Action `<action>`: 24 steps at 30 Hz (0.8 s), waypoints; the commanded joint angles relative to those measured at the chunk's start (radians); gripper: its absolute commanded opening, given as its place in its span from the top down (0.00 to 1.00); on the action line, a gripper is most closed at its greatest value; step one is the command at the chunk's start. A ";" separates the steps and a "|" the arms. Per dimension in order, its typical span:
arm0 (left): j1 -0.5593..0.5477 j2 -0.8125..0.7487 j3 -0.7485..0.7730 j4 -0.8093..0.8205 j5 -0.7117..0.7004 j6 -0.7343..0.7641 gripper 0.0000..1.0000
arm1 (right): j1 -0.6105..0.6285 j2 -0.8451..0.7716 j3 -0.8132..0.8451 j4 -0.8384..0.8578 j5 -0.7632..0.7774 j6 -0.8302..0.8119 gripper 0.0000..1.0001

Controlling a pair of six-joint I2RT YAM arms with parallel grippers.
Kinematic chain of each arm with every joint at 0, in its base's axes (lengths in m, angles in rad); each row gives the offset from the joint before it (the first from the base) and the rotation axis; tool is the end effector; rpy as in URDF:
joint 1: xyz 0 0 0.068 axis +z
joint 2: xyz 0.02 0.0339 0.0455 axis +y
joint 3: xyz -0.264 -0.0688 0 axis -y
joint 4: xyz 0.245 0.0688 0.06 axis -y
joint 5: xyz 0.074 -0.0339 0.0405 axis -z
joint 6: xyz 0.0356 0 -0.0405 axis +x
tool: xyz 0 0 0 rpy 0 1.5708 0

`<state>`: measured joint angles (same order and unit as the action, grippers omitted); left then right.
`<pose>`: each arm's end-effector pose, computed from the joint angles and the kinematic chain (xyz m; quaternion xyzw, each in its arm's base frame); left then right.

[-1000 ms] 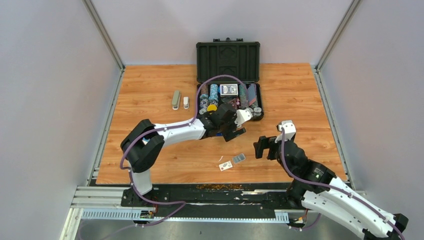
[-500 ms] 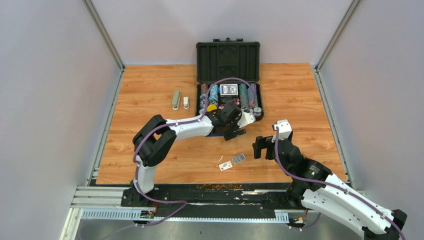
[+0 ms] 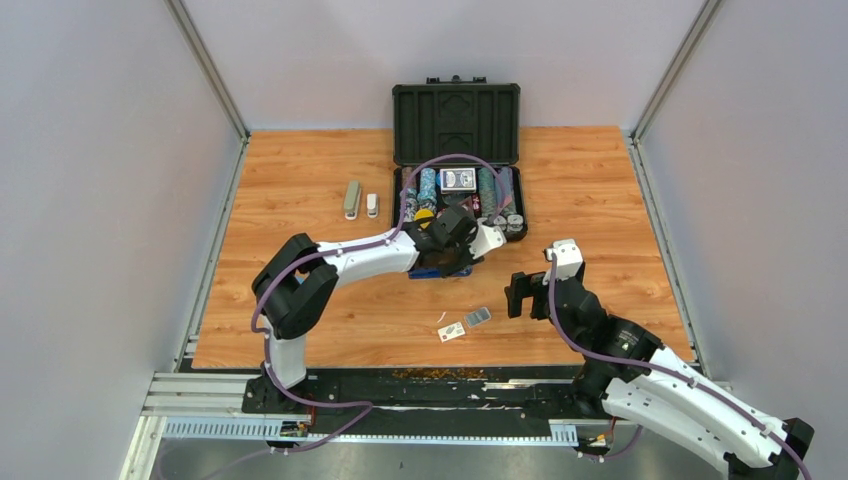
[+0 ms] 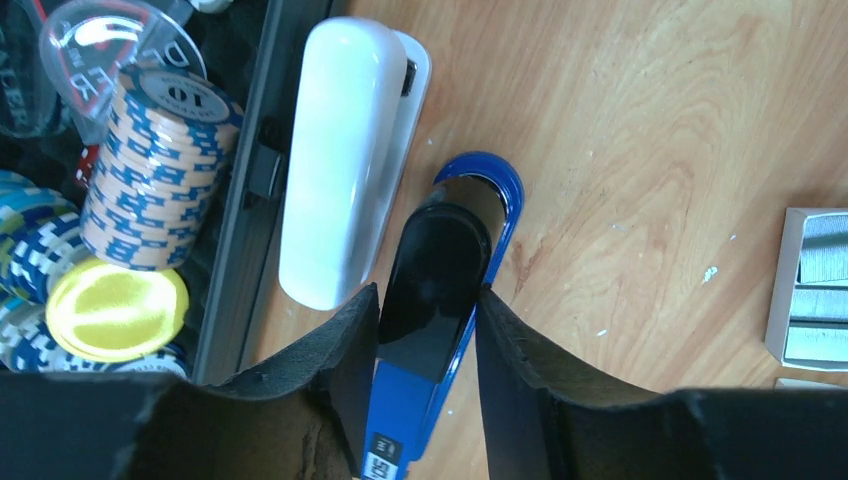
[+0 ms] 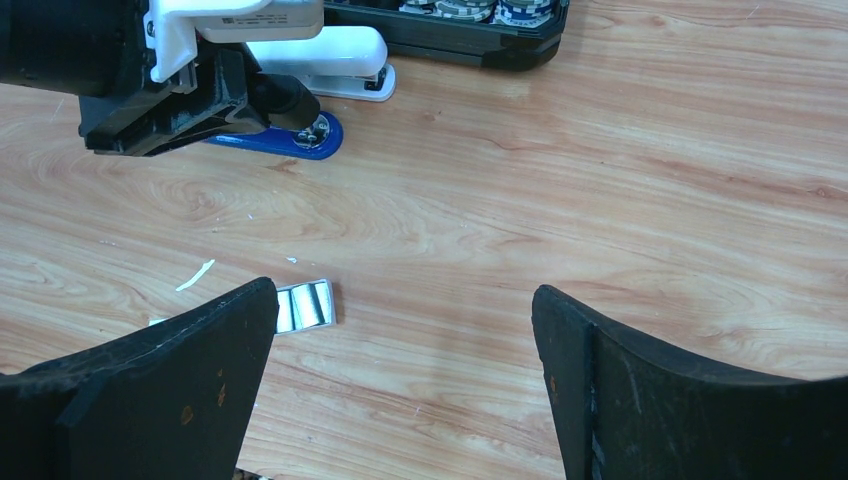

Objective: Load the staples into the stapler

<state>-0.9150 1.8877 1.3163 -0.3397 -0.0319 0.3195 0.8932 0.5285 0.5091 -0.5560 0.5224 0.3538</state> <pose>0.2497 -0.3226 0.1957 0.5433 0.7744 -0.0806 0.3140 0.0929 0.0871 0.2448 -0.1073 0.8510 0.0851 0.5069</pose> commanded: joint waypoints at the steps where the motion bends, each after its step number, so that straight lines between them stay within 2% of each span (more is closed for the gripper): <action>1: -0.006 -0.052 -0.018 -0.048 0.026 -0.073 0.56 | 0.000 0.000 0.003 0.048 -0.010 0.012 0.00; 4: -0.008 -0.066 -0.022 -0.065 0.024 -0.109 0.60 | 0.000 0.002 0.000 0.048 -0.019 0.020 0.00; 10: -0.019 -0.094 -0.023 -0.137 0.024 -0.199 0.62 | 0.001 0.020 -0.001 0.050 -0.036 0.024 0.00; 20: -0.035 -0.031 0.008 -0.145 -0.047 -0.232 0.41 | 0.000 0.040 -0.018 0.087 -0.064 0.016 0.00; 24: -0.036 0.006 0.044 -0.143 -0.038 -0.215 0.39 | 0.000 0.038 -0.023 0.090 -0.070 0.011 0.00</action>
<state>-0.9485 1.8603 1.3045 -0.4812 -0.0654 0.1108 0.8932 0.5682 0.4961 -0.5152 0.4664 0.3645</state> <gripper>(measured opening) 0.610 0.998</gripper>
